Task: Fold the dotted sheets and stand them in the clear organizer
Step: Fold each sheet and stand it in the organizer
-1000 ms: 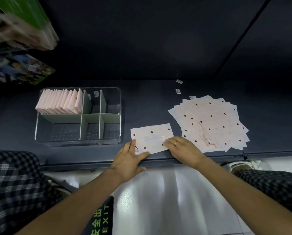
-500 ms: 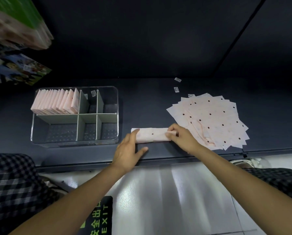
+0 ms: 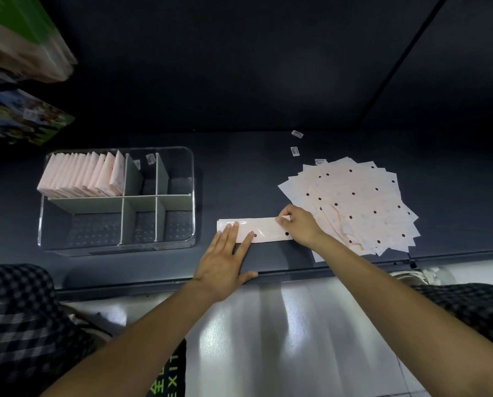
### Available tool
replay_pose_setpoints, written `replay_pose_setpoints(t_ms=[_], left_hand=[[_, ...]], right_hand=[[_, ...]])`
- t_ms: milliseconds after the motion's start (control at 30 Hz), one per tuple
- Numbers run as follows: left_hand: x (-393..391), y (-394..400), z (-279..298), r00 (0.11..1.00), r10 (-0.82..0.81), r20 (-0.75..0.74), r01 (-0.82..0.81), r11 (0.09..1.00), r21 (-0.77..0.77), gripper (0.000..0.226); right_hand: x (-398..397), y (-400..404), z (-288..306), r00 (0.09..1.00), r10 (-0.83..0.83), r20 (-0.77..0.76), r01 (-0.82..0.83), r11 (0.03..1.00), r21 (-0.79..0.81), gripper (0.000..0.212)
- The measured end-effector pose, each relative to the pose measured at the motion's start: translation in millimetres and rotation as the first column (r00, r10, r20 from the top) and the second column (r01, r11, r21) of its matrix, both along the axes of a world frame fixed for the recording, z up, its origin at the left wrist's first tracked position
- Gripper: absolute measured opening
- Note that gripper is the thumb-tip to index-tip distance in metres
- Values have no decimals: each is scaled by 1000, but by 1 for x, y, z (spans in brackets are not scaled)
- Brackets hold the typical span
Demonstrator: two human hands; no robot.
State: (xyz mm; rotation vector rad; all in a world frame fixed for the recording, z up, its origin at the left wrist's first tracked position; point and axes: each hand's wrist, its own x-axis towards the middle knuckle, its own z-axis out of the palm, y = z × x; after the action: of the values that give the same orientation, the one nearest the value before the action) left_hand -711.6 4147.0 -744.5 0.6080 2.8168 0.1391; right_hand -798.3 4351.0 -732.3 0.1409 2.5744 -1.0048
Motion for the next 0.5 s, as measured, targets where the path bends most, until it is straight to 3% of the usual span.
replay_pose_setpoints(t_ms=[200,300,367,500], left_hand=[[-3,-4,-5,998,-54,13,55,996,-76,78],[-4,-3,-5,999,-47,13,48,996,-71,77],[-4,-1,-5,999,-39,20,40,997,-63,78],[-5,-2,-3,998,-30,47,32,998,-46,77]], right_hand=[[8,-7,5,998,-58,-37,62,992,106,9],[28,-18,11,934,66,-350,88,910,406,22],[43,-30,12,857,218,-467,-31,926,376,26],[74,-43,1,818,470,-332,-424,882,205,38]])
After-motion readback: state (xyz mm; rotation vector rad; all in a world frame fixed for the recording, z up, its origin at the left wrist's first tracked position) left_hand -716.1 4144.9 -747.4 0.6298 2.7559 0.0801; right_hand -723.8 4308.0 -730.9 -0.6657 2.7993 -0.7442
